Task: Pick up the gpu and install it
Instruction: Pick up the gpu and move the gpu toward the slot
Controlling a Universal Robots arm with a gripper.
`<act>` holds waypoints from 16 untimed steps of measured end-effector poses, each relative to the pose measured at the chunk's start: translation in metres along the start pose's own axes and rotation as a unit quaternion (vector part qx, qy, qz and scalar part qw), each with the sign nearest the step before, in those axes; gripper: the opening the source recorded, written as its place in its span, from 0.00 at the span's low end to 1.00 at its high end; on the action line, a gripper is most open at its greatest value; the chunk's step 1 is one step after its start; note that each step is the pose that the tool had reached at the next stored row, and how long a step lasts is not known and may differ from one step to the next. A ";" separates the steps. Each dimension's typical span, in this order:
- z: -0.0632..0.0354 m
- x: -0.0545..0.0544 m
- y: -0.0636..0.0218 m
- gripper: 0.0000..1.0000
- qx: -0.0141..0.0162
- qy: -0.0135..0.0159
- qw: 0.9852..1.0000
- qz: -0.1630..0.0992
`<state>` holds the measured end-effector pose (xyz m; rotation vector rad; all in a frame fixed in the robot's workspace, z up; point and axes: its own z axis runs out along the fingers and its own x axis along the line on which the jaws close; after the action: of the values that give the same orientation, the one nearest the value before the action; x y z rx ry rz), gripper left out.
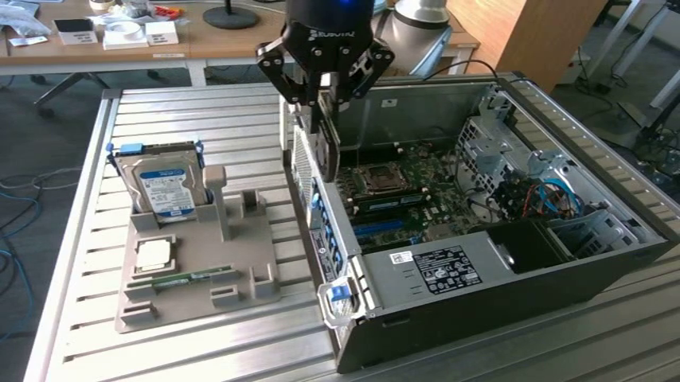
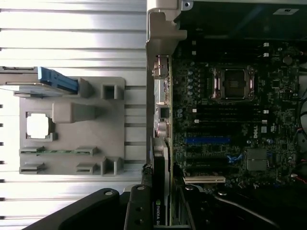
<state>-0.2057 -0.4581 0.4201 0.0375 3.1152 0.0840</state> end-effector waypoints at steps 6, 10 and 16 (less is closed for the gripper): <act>0.0004 -0.017 0.0004 0.27 -0.002 0.000 1.000 0.000; 0.0006 -0.027 0.0006 0.27 -0.003 0.000 1.000 0.000; 0.0010 -0.043 0.0010 0.27 -0.005 0.000 1.000 0.000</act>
<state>-0.1630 -0.4581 0.4202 0.0375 3.1150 0.0983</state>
